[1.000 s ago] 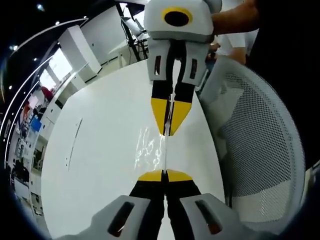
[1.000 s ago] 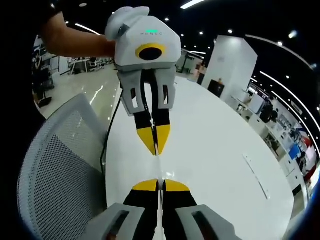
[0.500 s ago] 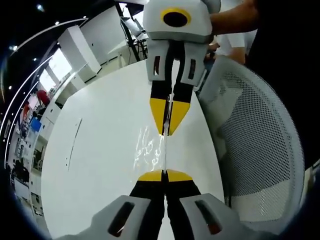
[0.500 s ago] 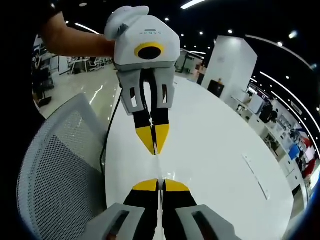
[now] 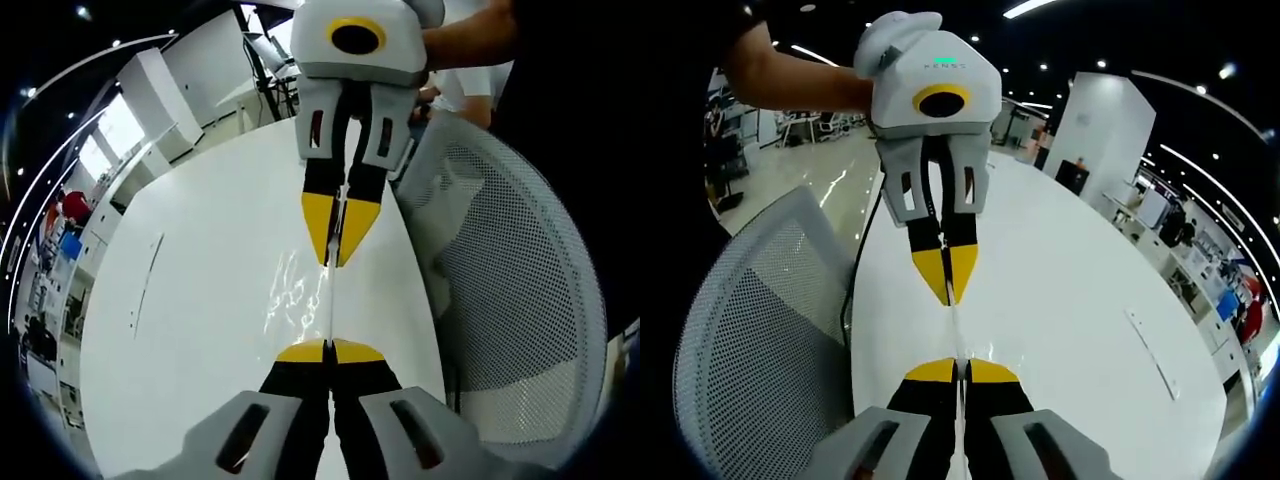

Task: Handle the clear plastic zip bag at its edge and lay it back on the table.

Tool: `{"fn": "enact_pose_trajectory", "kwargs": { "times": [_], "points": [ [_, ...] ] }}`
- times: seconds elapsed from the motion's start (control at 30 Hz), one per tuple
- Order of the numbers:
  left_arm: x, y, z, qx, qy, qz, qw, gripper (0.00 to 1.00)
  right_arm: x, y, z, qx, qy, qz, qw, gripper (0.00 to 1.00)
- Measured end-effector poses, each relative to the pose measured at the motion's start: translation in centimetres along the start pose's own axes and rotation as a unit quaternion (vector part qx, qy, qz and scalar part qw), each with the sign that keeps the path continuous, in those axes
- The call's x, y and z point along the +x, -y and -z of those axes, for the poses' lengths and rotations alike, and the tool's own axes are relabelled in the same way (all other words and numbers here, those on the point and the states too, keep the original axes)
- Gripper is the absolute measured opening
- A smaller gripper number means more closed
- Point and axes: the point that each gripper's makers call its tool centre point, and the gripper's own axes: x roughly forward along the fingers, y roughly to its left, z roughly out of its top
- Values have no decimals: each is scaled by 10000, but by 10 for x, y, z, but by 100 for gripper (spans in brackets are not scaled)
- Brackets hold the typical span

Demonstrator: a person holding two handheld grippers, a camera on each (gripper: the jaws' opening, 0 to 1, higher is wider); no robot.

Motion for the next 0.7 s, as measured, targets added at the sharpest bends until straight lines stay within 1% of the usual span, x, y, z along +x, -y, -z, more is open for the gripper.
{"fn": "enact_pose_trajectory", "kwargs": {
  "times": [0.7],
  "points": [
    [0,0,-1,-2,-12,9,10000,0,0,0,1,81,49,22,10000,0]
  ]
}}
